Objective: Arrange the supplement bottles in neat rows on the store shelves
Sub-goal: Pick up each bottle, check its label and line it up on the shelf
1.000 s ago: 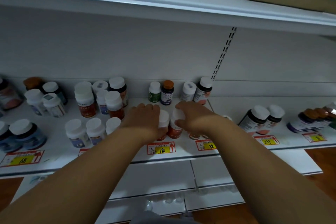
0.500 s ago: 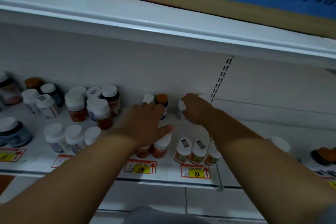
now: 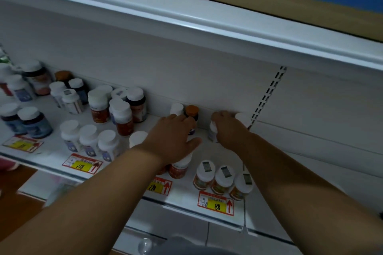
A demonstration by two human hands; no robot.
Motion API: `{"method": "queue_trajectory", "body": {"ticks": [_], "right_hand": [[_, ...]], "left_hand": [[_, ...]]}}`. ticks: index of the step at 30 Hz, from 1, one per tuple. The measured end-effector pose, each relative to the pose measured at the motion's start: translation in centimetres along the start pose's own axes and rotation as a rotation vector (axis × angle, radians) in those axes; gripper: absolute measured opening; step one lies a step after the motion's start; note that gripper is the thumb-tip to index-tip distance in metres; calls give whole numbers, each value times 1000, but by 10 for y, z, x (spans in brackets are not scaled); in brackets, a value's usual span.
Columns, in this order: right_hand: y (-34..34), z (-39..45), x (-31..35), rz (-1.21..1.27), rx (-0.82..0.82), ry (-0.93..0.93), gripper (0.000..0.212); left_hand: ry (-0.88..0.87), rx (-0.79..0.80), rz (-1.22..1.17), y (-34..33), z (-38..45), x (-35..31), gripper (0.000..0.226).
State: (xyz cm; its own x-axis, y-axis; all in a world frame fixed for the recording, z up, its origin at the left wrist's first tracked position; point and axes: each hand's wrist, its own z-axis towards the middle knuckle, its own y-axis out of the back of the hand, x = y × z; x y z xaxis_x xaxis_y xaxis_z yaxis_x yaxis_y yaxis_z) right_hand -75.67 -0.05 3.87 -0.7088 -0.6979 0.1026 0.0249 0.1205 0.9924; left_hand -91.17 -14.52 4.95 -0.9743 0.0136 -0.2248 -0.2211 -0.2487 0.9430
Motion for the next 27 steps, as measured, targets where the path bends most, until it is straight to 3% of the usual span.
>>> {"method": "queue_trajectory", "body": {"ticks": [5, 11, 15, 17, 19, 22, 27], "right_hand": [[5, -10, -2, -11, -36, -15, 49], [53, -41, 24, 259, -350, -124, 38], [74, -74, 68, 570, -458, -194, 57], [79, -88, 88, 743, -413, -175, 54], [78, -98, 105, 927, -373, -134, 38], [72, -110, 130, 1069, -396, -148, 28], [58, -118, 163, 1112, -368, -141, 29]], "left_hand": [[0, -22, -80, -3, -5, 0, 43], [-32, 13, -297, 11, -5, 2, 85], [-22, 85, -523, 34, -15, 2, 78], [11, 161, -745, 44, -27, 4, 51], [53, 201, -957, 55, -42, 9, 27], [93, 264, -1126, 60, -67, 19, 34], [76, 287, -1183, 57, -104, 39, 44]]}}
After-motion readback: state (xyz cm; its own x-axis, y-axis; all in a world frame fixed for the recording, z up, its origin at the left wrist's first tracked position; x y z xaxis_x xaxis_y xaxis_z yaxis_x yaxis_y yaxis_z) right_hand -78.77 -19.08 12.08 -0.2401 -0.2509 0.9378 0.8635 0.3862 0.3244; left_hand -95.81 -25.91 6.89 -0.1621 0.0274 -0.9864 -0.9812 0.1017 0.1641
